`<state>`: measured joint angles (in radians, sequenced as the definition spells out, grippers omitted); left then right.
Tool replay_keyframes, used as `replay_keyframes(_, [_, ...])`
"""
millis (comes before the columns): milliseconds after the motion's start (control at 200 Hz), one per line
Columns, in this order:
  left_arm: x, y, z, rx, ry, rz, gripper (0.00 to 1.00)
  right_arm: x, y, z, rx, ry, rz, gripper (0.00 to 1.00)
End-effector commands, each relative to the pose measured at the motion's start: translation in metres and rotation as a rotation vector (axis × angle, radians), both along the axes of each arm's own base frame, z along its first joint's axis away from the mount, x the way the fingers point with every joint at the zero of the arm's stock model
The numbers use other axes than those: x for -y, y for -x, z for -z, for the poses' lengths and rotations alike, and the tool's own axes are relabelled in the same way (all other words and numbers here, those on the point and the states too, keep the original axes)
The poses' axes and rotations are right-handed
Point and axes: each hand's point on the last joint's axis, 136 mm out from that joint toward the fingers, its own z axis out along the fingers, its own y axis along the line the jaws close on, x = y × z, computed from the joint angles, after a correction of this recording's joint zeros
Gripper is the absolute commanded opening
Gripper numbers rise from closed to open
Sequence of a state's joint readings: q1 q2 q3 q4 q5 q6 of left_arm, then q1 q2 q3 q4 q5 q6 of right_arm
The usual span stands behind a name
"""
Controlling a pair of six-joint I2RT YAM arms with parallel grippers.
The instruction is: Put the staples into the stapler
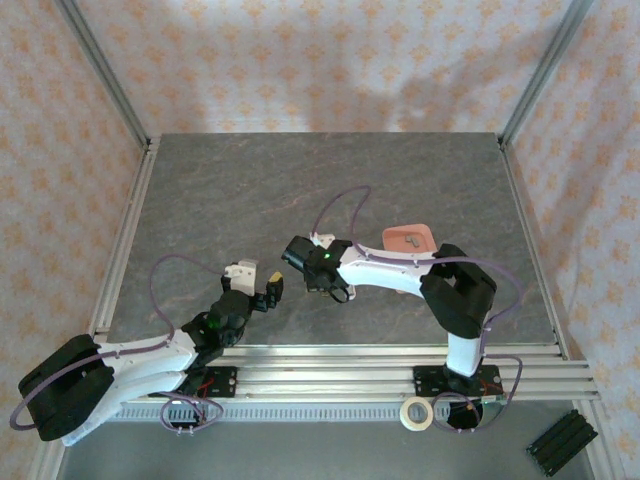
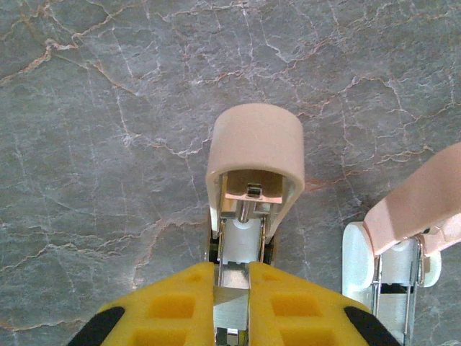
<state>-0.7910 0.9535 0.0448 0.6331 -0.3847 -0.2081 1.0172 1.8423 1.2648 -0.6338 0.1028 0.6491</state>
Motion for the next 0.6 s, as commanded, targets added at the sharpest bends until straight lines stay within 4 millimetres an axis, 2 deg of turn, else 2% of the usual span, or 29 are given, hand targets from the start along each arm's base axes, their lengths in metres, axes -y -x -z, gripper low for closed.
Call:
replay_keyframes(0, [-0.006, -0.002, 0.001, -0.002, -0.029, -0.023, 0.87, 0.007, 0.001, 0.013, -0.013, 0.041, 0.006, 0.15])
replay_keyframes(596, [-0.007, -0.001, 0.001, -0.002, -0.026, -0.027, 0.87, 0.014, 0.011, 0.023, -0.048, 0.077, 0.01, 0.15])
